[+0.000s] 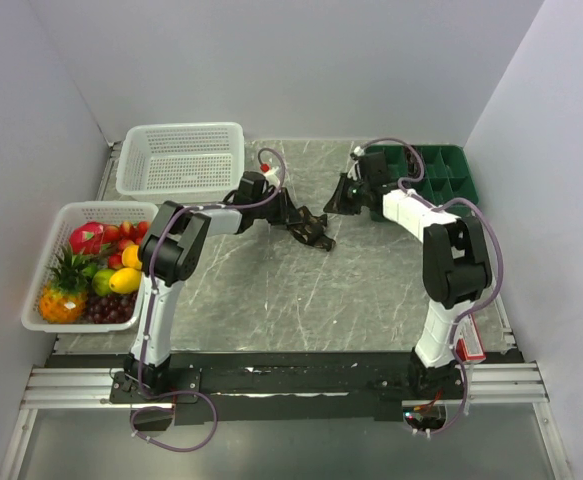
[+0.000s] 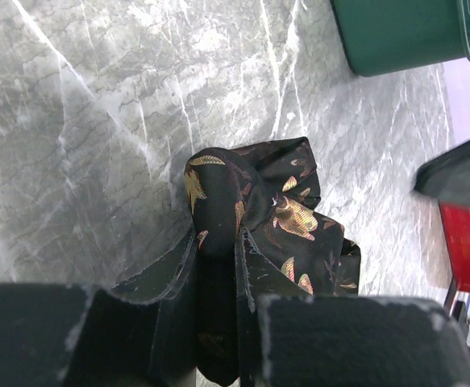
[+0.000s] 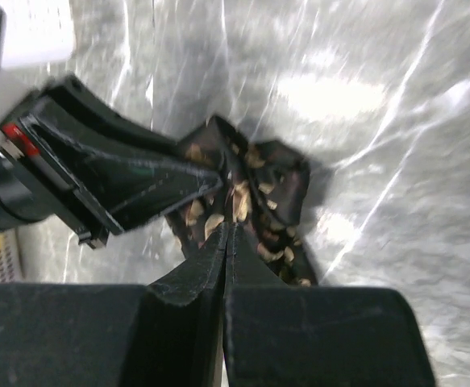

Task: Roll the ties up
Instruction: Roll the tie at the center of the board.

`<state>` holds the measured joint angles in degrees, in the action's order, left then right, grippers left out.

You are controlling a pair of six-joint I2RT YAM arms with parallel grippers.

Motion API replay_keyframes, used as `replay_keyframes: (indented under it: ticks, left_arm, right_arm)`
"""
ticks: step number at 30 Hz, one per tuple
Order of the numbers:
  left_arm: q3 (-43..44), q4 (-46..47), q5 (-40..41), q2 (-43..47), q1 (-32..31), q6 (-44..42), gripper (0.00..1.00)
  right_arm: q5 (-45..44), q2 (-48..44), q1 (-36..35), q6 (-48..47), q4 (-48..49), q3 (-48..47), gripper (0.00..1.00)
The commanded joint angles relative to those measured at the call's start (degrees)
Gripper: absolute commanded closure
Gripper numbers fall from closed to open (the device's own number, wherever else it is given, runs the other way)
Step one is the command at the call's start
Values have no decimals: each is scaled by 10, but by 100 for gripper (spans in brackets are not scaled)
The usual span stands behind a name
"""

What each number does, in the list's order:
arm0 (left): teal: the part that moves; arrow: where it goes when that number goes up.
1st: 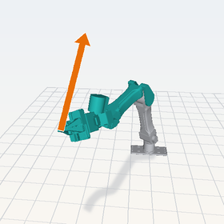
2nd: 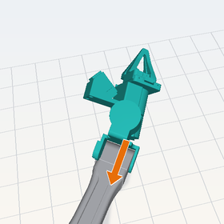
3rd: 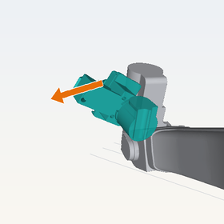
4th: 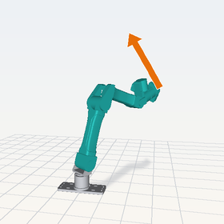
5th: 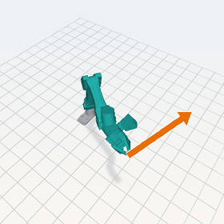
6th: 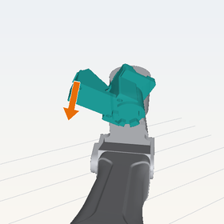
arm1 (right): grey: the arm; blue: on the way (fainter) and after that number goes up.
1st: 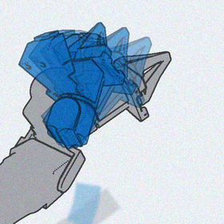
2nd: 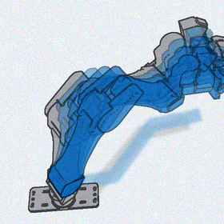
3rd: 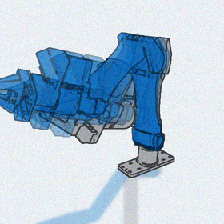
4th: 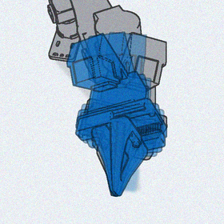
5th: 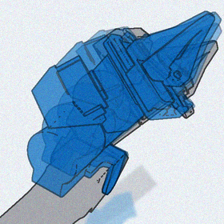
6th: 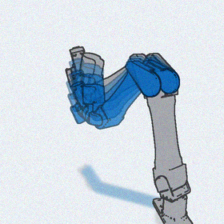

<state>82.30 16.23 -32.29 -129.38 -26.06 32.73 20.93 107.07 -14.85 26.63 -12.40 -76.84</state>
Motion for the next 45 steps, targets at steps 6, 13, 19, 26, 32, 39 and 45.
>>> replay_keyframes:
  ticks: [6,13,19,26,32,39,45]
  left_arm:
    - [-25,-22,43,12,-12,14,81]
    - [-32,-19,39,24,-12,11,52]
    - [-36,-12,2,23,1,22,21]
    - [-48,28,-77,-2,4,64,28]
    - [-73,110,-150,-31,4,131,32]
    - [-63,130,-146,-43,-3,168,56]
    - [-57,137,-129,-39,-14,172,95]
  right_arm:
    - [53,36,-33,1,32,30,100]
    - [8,109,-47,-26,-55,-23,100]
    - [-22,126,-47,-35,-81,-20,100]
    - [-12,132,-44,-33,-75,-17,100]
    - [-6,132,-42,-33,-68,-15,100]
    - [6,129,-44,-35,-66,-16,100]
    - [17,119,-43,-33,-56,-17,100]
